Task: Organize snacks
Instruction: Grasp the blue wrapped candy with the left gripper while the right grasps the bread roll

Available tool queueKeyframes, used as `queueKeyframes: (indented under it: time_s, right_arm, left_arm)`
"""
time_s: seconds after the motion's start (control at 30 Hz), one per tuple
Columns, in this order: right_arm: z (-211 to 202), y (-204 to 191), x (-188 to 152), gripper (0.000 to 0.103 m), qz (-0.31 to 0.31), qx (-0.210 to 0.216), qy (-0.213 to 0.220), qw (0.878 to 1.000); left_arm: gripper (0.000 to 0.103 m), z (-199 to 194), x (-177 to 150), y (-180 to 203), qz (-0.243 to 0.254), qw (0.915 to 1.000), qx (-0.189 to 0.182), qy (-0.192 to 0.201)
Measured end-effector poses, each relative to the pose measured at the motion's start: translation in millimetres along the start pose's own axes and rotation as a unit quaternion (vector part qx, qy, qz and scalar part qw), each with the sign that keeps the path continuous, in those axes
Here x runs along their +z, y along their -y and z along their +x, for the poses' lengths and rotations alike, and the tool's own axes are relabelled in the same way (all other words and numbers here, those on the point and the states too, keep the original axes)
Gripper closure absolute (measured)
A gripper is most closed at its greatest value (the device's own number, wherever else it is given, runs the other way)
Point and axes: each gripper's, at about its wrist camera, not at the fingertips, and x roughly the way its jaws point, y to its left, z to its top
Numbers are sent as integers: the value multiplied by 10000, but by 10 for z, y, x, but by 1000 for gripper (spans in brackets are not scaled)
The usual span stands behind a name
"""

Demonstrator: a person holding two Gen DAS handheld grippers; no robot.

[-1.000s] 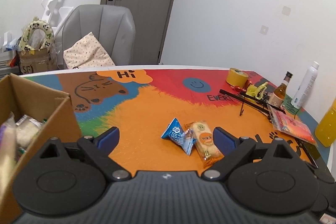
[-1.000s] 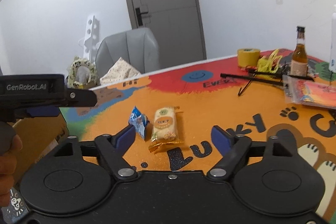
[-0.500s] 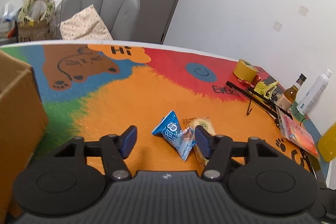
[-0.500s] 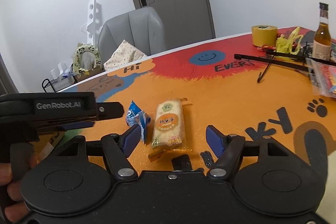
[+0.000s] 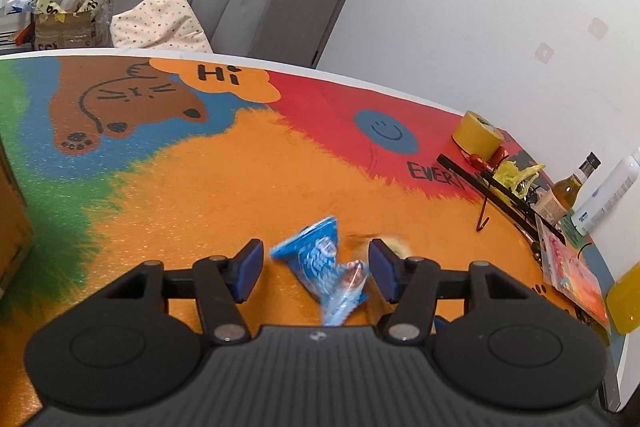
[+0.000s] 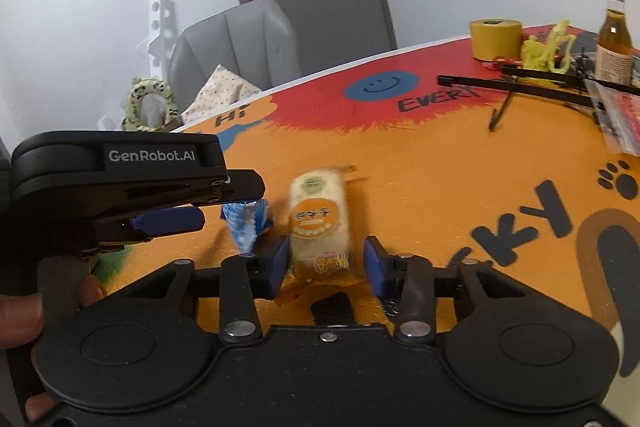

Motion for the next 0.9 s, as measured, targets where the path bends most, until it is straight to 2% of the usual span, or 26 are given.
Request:
queueKeyframes:
  time_s: [0.03, 0.33, 0.43, 0.53, 0.6, 0.67, 0.9]
  right_arm:
    - [-14, 17, -5, 72, 28, -49, 1, 10000]
    - [-136, 209, -43, 72, 354, -266, 75, 9990]
    - [-149, 227, -56, 72, 357, -266, 95, 9990]
    - [-147, 237, -57, 72, 365, -250, 116, 9990]
    - [-143, 220, -60, 70, 335, -265, 124, 9990]
    - [-138, 194, -60, 65, 289, -258, 129, 9992]
    - [-106, 104, -44, 52, 146, -287, 111, 9994]
  left_arm:
    - [46, 12, -2, 13, 12, 10000, -4, -6]
    - [44, 119, -22, 155, 192, 9997, 116, 78]
    - [44, 207, -42, 195, 239, 9996, 96, -123]
    - [46, 223, -103, 245, 508, 9985, 171, -88]
    - [51, 211, -125, 246, 590, 9980, 202, -64]
    - [74, 200, -128, 222, 627, 9976, 292, -67]
    - [77, 112, -127, 114, 576, 9981, 114, -159]
